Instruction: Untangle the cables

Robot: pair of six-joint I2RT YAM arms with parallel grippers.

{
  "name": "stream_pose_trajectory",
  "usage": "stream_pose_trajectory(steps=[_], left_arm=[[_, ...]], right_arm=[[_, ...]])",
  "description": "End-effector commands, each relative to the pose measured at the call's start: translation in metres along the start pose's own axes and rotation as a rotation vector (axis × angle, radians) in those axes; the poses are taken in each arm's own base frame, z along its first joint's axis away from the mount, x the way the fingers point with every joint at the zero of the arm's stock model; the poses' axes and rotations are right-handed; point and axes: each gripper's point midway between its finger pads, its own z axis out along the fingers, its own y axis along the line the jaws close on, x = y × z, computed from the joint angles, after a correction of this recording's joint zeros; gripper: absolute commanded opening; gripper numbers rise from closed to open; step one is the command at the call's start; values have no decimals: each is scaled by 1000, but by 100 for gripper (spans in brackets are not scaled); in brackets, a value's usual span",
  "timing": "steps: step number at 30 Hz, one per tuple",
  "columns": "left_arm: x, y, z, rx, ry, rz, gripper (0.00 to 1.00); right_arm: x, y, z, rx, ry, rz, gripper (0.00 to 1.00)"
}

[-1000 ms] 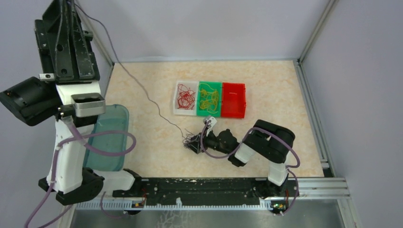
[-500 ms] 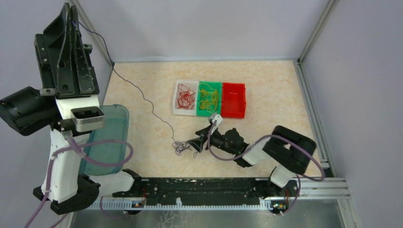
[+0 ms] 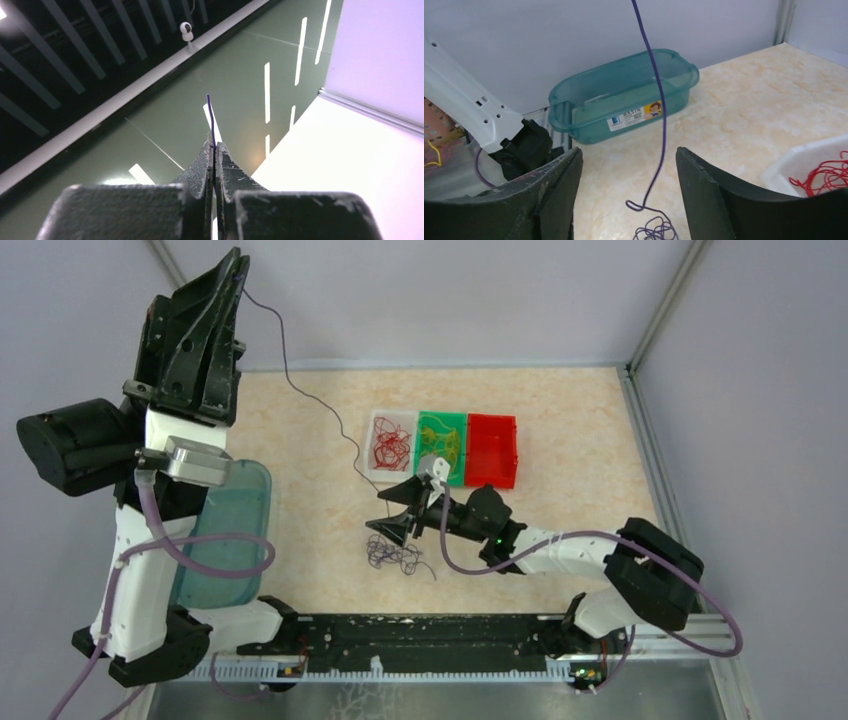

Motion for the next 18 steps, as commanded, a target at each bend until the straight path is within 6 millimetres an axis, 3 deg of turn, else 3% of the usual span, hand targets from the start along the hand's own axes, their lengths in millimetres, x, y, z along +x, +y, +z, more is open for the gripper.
stream_pose_trajectory(steps=[1, 4, 7, 10, 12, 14, 15, 18], left_arm=[[2, -4, -2, 10, 24, -60, 0], [3, -6, -4, 13, 30, -67, 0], [3, -12, -7, 32, 40, -90, 0], [15, -31, -17, 68, 116, -194, 0], [27, -58, -32, 112, 216, -349, 0], [39, -101, -55, 200, 341, -534, 0], [45, -132, -73, 257, 414, -641, 0], [32, -205, -125, 412, 556, -911, 0]], right_arm=[[-5, 15, 11, -78, -12, -8, 65], [6, 5, 13, -31, 9, 12, 41], [3, 0, 11, -4, -17, -2, 1], [-11, -3, 8, 24, -50, -22, 0], [-25, -6, 5, 46, -82, -38, 0], [-41, -6, 0, 55, -123, -44, 0], [-49, -5, -2, 54, -144, -43, 0], [-73, 2, -8, 38, -212, -33, 0]])
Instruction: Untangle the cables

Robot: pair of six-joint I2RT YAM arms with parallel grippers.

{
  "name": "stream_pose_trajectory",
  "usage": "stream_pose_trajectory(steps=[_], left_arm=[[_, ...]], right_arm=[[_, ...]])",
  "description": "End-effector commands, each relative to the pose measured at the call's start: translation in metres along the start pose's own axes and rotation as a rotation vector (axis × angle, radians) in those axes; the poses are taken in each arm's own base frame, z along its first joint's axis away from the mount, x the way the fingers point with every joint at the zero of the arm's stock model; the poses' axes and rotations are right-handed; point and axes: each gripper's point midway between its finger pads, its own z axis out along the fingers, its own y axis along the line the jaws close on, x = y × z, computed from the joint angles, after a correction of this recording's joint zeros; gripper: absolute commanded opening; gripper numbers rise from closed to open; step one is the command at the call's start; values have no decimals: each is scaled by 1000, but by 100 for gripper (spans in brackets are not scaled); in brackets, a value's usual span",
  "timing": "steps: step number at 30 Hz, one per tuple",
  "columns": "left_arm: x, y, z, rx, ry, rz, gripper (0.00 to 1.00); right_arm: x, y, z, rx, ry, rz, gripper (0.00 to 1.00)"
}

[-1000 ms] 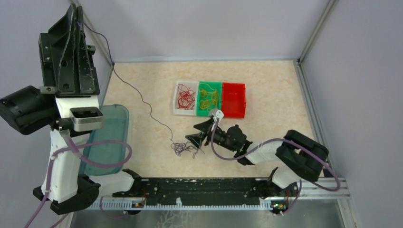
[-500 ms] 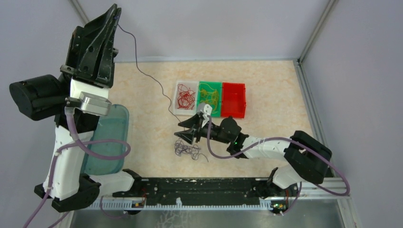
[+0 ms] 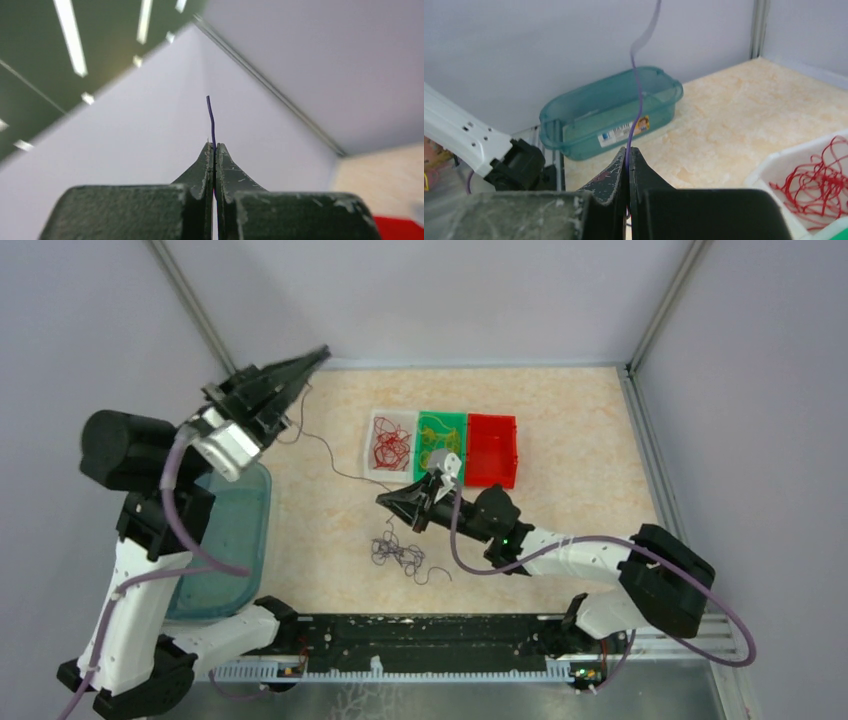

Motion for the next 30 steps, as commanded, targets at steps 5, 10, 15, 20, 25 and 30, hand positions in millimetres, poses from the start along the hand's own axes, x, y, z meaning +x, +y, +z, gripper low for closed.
stream_pose_trajectory(steps=[5, 10, 15, 20, 25, 30], left_arm=[[92, -180, -78, 360, 382, -687, 0], [106, -214, -98, 384, 444, -807, 0], [114, -236, -117, 354, 487, -891, 0], [118, -249, -131, 322, 516, -956, 0], [123, -254, -132, 315, 521, -971, 0], [126, -263, -136, 372, 523, -932, 1]], right_arm=[[-80, 14, -17, -16, -257, 25, 0], [-89, 16, -20, -18, -297, 49, 0], [-97, 16, -21, -13, -321, 62, 0], [-102, 13, -25, 9, -338, 62, 0], [-101, 19, -23, -23, -326, 66, 0], [-101, 19, -26, -21, -329, 72, 0]])
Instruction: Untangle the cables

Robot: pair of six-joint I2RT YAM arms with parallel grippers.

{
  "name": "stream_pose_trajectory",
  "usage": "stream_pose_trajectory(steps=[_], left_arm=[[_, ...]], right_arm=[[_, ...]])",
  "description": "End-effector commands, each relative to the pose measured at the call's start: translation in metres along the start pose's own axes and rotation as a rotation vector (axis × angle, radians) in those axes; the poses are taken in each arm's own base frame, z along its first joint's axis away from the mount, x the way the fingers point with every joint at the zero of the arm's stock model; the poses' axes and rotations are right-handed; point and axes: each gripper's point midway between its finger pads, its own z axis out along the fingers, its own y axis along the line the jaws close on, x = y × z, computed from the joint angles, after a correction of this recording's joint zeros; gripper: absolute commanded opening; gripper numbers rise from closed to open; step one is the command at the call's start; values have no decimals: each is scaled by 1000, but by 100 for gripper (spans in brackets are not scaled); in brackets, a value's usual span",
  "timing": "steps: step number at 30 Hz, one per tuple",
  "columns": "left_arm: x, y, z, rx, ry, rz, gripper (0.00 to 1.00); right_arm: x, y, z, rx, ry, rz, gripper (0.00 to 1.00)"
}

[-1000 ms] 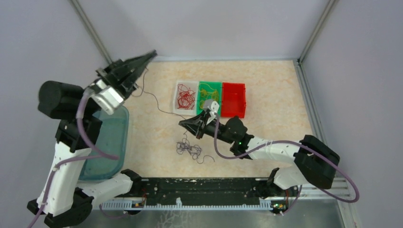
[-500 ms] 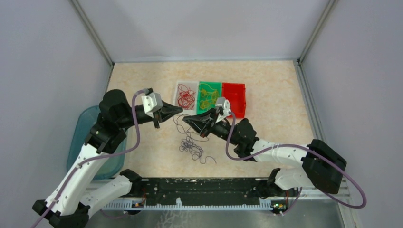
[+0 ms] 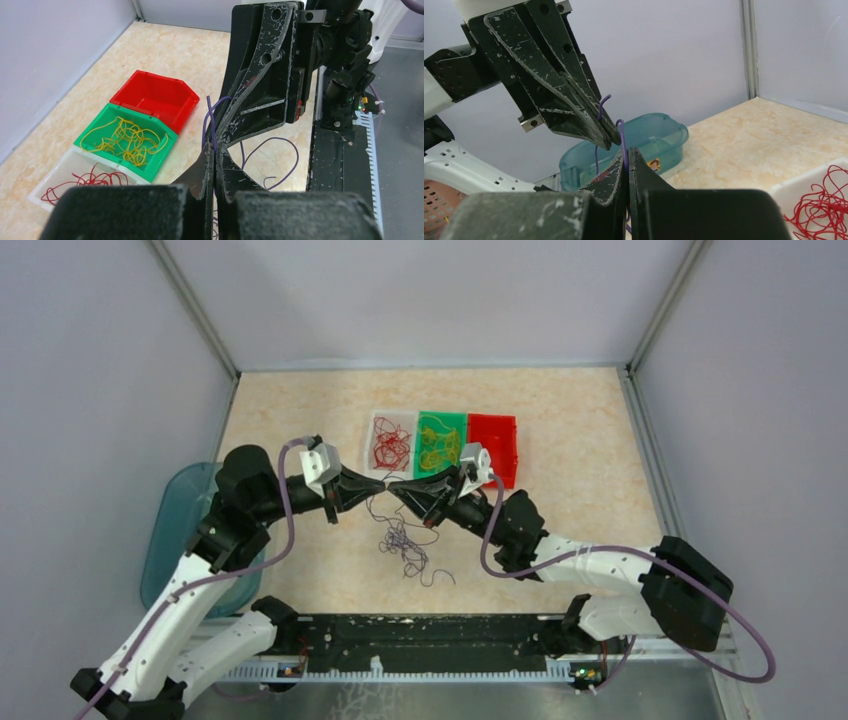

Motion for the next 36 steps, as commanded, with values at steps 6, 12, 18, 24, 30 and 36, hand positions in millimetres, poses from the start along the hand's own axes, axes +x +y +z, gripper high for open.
stream_pose_trajectory(steps=[6, 12, 18, 24, 30, 36], left_arm=[[29, -13, -2, 65, 53, 15, 8], [49, -25, 0, 107, 54, -82, 19], [56, -27, 6, 126, 31, -118, 28], [50, -33, 11, 184, 17, -147, 28], [53, -26, 15, 161, 18, -137, 28], [58, -27, 15, 170, 34, -144, 1]], right_arm=[[-36, 10, 3, -28, -109, 14, 0], [-41, 17, 12, -61, -117, 42, 0], [-43, 21, 17, -84, -125, 72, 0], [-39, 24, 23, -100, -126, 102, 0], [-34, 27, 28, -116, -118, 122, 0], [-36, 28, 30, -120, -126, 127, 0]])
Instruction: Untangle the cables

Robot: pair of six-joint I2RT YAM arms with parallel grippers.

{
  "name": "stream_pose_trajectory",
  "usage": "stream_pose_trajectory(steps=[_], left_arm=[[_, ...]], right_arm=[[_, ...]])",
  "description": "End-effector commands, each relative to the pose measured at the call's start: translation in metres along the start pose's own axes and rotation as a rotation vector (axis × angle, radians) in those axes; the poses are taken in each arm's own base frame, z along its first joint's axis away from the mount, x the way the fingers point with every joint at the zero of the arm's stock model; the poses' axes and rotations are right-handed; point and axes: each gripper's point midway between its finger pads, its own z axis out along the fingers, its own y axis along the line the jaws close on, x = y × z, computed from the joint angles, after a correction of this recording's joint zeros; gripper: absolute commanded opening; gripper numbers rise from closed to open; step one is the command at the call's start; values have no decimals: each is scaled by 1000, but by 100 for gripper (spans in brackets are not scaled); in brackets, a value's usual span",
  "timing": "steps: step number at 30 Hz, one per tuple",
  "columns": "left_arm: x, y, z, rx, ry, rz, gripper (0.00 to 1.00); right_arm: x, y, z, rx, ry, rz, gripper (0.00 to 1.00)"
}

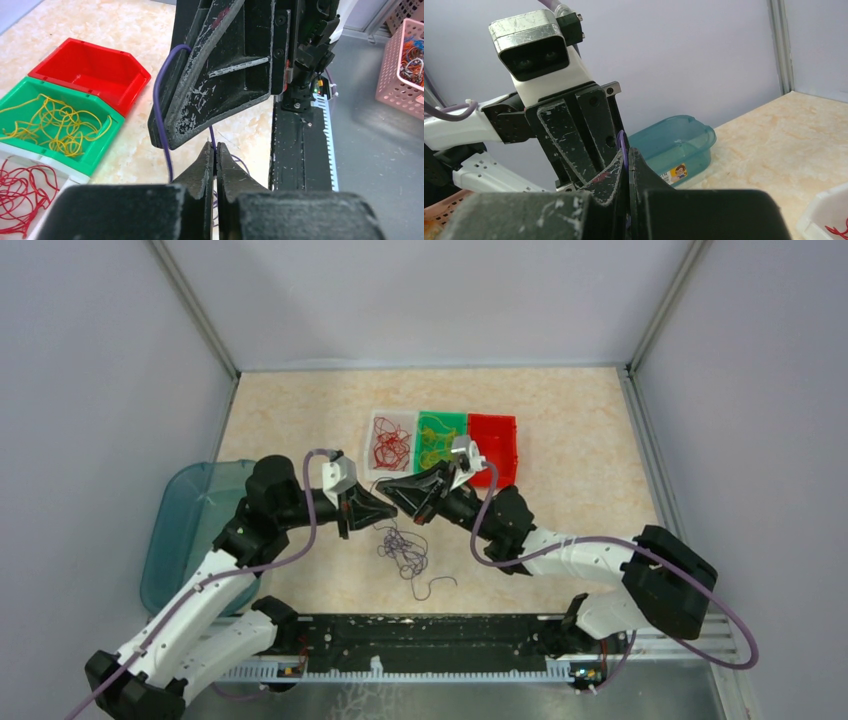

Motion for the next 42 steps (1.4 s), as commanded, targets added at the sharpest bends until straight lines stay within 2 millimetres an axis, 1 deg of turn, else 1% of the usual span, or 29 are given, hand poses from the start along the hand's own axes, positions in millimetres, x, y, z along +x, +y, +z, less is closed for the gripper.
stream_pose_trajectory(steps=[1, 2, 3, 4, 6, 7, 8, 9, 10, 12, 15, 17, 19, 23, 28, 34, 38, 40, 42], left_arm=[[-1, -5, 1, 33, 1, 2, 0], [0, -6, 1, 41, 9, -3, 0], [-1, -8, 1, 55, 14, 3, 0], [-5, -9, 0, 64, 16, 18, 0], [-15, -9, 0, 62, 10, 45, 0], [-21, -9, -1, 64, 10, 63, 0], [-27, -10, -2, 71, 9, 79, 0], [-32, -11, -3, 75, 10, 90, 0], [-34, -12, -4, 81, 17, 86, 0], [-42, -16, -5, 96, 16, 89, 0], [-50, -20, -8, 105, 8, 101, 0], [-57, -22, -9, 107, 0, 117, 0], [-64, -23, -10, 107, -6, 129, 0], [-77, -23, -11, 107, -21, 148, 0], [-91, -22, -11, 96, -41, 157, 0], [-95, -23, -10, 100, -49, 145, 0], [-97, -25, -11, 107, -53, 137, 0], [-99, -25, -12, 106, -56, 139, 0], [-101, -25, -12, 105, -58, 143, 0]], right_arm=[[-39, 23, 16, -82, -113, -5, 5], [-39, 24, 16, -83, -110, -5, 14], [-39, 24, 16, -81, -107, -4, 24], [-39, 23, 16, -75, -104, -2, 37], [-39, 19, 10, -55, -101, 1, 54], [-41, 15, 6, -43, -103, 4, 60], [-42, 11, -1, -27, -106, 8, 64], [-44, 5, -8, -7, -113, 11, 65], [-46, -2, -17, 12, -122, 12, 66], [-44, -7, -30, 29, -104, -20, 66], [-26, -17, -45, 76, -27, -59, 65], [-18, -17, -53, 72, -6, -61, 65], [-10, -14, -56, 46, 23, -60, 64], [-1, -2, -51, -38, 57, -54, 62], [6, 9, -41, -126, 79, -43, 57], [3, 26, -27, -222, 67, -31, 55], [0, 30, -21, -252, 45, -28, 54], [-1, 34, -19, -278, 44, -20, 52], [-2, 41, -18, -321, 47, -9, 47]])
